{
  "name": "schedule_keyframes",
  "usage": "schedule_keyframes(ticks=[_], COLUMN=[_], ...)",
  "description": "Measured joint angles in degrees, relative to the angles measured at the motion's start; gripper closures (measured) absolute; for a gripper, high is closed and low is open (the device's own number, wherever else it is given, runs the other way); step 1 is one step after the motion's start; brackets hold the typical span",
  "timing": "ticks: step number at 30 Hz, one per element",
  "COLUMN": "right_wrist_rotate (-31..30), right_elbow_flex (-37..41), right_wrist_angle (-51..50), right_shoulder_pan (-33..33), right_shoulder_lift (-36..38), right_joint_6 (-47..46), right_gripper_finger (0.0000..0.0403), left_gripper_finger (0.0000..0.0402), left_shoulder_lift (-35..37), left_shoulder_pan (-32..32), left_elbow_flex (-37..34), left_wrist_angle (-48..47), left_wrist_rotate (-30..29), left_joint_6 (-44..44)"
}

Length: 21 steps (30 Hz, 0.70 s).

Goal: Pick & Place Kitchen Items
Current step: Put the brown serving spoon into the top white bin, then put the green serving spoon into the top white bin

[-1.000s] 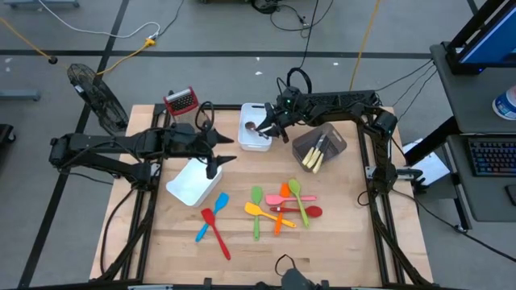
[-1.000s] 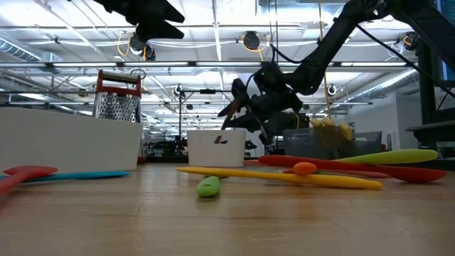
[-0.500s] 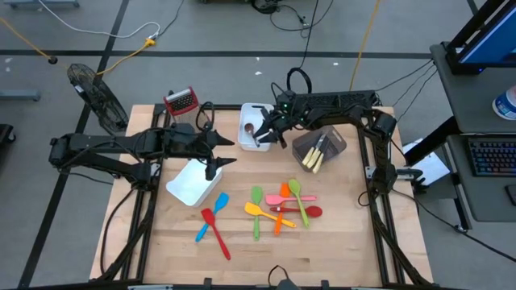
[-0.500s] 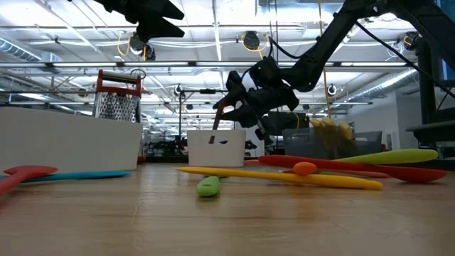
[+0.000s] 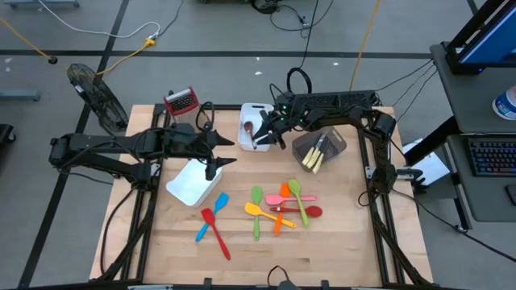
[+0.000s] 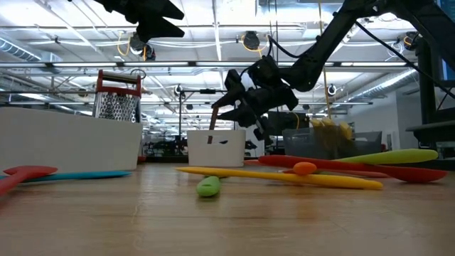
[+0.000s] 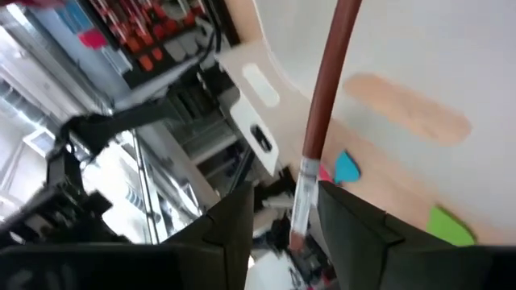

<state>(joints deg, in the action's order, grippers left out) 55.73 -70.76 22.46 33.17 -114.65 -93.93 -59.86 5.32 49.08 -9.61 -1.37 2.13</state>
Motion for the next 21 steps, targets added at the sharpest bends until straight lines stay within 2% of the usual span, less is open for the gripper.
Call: schedule_keyframes(ticks=[10,21], right_wrist_rotate=[4.6,3.4], right_elbow_flex=[0.0,0.0], right_wrist_angle=[0.0,0.0], right_shoulder_pan=[-0.7,-0.2], right_shoulder_lift=[0.0,0.0], right_joint_6=[-1.2,2.6], right_gripper_finger=[0.0273,0.0273], left_gripper_finger=[0.0128,0.0128], left_shoulder_lift=[0.0,0.0], left_shoulder_pan=[-0.2,-0.2], left_elbow_flex=[0.0,0.0], left_wrist_angle=[0.0,0.0], left_wrist_rotate=[2.2,3.4], left_joint_6=[1.6,2.8])
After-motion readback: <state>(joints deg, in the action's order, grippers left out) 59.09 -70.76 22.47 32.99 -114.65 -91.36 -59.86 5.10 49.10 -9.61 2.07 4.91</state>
